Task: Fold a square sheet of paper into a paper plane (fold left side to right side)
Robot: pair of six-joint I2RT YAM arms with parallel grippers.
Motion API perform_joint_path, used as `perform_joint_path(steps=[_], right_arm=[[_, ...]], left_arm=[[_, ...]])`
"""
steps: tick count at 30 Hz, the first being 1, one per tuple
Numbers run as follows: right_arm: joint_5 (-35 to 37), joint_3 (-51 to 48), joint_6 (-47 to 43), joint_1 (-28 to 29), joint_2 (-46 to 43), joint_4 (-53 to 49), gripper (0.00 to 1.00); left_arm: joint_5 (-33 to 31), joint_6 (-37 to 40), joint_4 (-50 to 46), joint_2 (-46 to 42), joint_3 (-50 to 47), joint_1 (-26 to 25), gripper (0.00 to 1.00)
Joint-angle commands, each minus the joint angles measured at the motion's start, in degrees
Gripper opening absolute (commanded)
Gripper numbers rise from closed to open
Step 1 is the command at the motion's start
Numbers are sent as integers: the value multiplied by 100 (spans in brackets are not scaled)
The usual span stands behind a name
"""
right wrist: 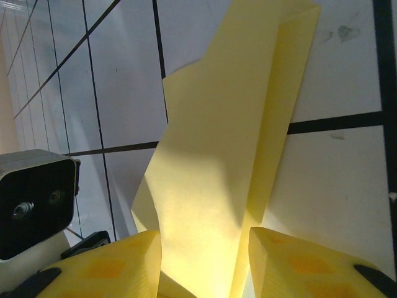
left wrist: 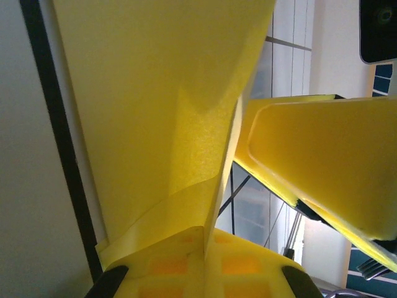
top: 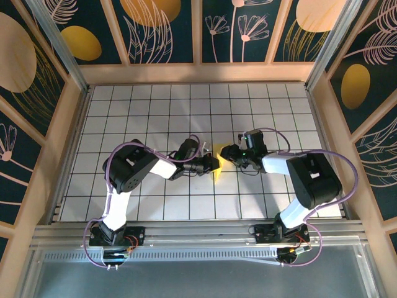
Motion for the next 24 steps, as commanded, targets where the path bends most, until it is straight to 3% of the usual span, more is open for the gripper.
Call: perform_joint_path(steps=[1, 16, 24], right_arm=[[151, 166, 46, 58, 106, 185, 42], [219, 320, -29, 101, 412, 50, 41], [589, 567, -148, 169, 738, -616, 35]], left_arm=[[118, -137, 338, 109, -64, 42, 0], [148, -304, 558, 205, -111, 50, 0], [127, -337, 647, 172, -185, 59, 14]])
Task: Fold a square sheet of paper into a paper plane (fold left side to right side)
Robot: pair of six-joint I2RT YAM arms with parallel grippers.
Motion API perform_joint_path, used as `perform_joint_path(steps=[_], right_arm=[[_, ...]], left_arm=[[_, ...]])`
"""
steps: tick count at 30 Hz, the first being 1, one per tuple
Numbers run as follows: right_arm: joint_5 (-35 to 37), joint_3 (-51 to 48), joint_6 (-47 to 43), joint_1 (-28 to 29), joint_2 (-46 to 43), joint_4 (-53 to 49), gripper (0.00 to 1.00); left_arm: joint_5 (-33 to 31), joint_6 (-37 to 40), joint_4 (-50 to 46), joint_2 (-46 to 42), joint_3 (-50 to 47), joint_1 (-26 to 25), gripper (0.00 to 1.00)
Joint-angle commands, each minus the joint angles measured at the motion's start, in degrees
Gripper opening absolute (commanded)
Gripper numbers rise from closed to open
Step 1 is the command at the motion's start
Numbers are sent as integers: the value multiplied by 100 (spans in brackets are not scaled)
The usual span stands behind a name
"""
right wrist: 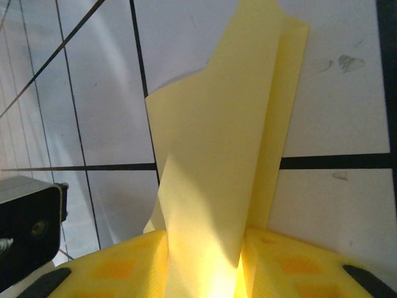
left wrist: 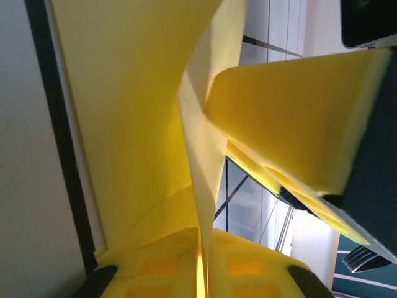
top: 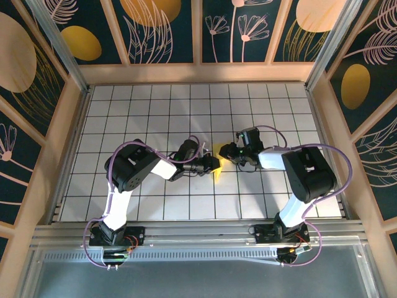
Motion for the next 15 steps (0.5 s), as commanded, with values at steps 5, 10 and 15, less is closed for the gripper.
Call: perform_joint_path(steps=[5, 10, 15], right_arm=[[376, 121, -137, 110, 394, -350, 34], [372, 128, -173, 111, 383, -382, 33], [372, 145, -195, 108, 391, -402, 34]], left_arm=[[91, 6, 253, -134, -235, 133, 22], [43, 26, 245, -350, -425, 289, 29], [59, 18, 223, -292, -330, 338, 31]])
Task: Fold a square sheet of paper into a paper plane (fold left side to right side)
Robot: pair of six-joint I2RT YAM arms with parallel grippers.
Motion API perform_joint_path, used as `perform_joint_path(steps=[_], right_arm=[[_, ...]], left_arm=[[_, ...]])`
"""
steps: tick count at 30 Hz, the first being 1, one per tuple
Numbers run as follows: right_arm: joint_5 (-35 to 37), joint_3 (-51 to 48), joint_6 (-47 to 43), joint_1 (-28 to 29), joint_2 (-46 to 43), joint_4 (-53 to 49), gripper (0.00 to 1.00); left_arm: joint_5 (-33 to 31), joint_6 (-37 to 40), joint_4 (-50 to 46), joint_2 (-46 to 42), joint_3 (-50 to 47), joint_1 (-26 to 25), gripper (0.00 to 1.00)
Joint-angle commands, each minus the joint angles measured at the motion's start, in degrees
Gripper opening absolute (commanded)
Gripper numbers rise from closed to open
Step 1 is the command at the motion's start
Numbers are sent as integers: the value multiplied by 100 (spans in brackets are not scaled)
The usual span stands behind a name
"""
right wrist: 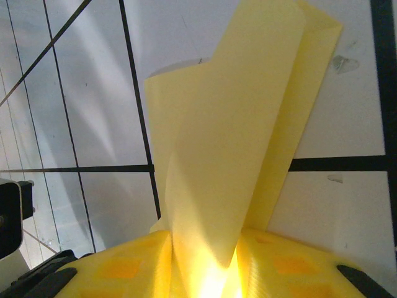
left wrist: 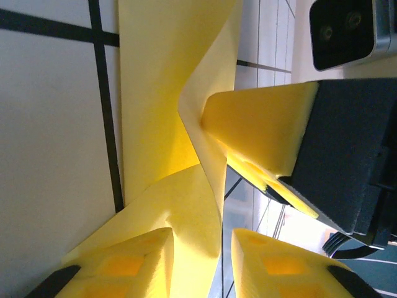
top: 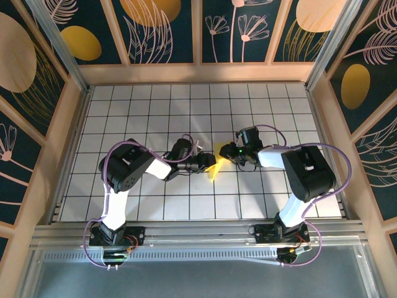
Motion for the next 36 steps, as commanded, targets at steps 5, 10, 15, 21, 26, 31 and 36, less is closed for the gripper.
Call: perform_joint_path(steps=[5, 10, 15, 21, 26, 31, 36], right_arm=[[355, 34, -169, 110, 332, -218, 34], [312, 10, -170, 105, 318, -131, 34], [258, 37, -152, 120, 327, -76, 34], [289, 54, -159, 122, 330, -140, 34], [329, 75, -185, 115, 348, -204, 34], [330, 67, -202, 117, 345, -204, 34], [337, 64, -197, 114, 350, -195, 34]], left_arm=[[-28, 33, -42, 80, 159, 62, 32], [127, -45, 107, 62, 188, 61, 28], [191, -63, 108, 124, 282, 54, 25], [64, 115, -288, 7, 364, 54, 27], [-487, 634, -1471, -447, 379, 54, 37], [-526, 820, -1853, -510, 452, 41, 38], [-346, 865, -1867, -367, 605, -75, 36]])
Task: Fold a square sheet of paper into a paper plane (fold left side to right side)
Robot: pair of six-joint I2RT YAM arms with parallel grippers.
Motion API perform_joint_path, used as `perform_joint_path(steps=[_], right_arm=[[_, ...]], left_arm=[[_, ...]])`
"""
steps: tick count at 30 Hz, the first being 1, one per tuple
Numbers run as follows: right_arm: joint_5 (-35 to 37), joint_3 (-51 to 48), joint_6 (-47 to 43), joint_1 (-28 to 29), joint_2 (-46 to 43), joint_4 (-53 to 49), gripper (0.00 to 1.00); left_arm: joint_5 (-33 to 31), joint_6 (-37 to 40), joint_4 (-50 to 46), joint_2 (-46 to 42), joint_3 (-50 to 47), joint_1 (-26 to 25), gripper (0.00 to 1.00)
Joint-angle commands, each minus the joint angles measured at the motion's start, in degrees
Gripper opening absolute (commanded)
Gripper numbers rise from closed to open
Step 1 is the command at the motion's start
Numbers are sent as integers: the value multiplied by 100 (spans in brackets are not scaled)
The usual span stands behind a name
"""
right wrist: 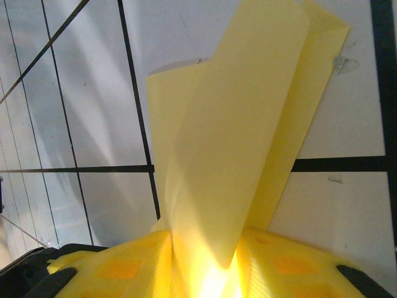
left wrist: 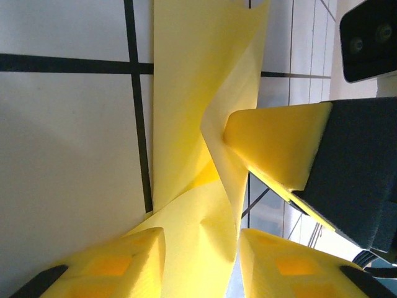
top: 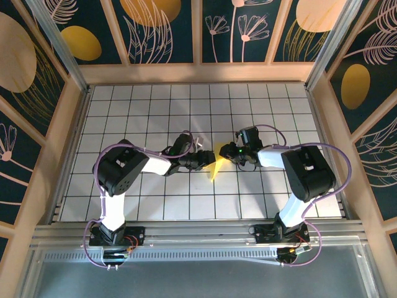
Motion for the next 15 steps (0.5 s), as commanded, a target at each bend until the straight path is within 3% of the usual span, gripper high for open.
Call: perform_joint_path(steps=[1, 15], right_arm=[[324, 36, -196, 112, 342, -143, 34], [324, 45, -189, 124, 330, -167, 34]], left_arm=[[102, 177, -267, 82, 244, -106, 36], [93, 315, -580, 415, 775, -297, 26]])
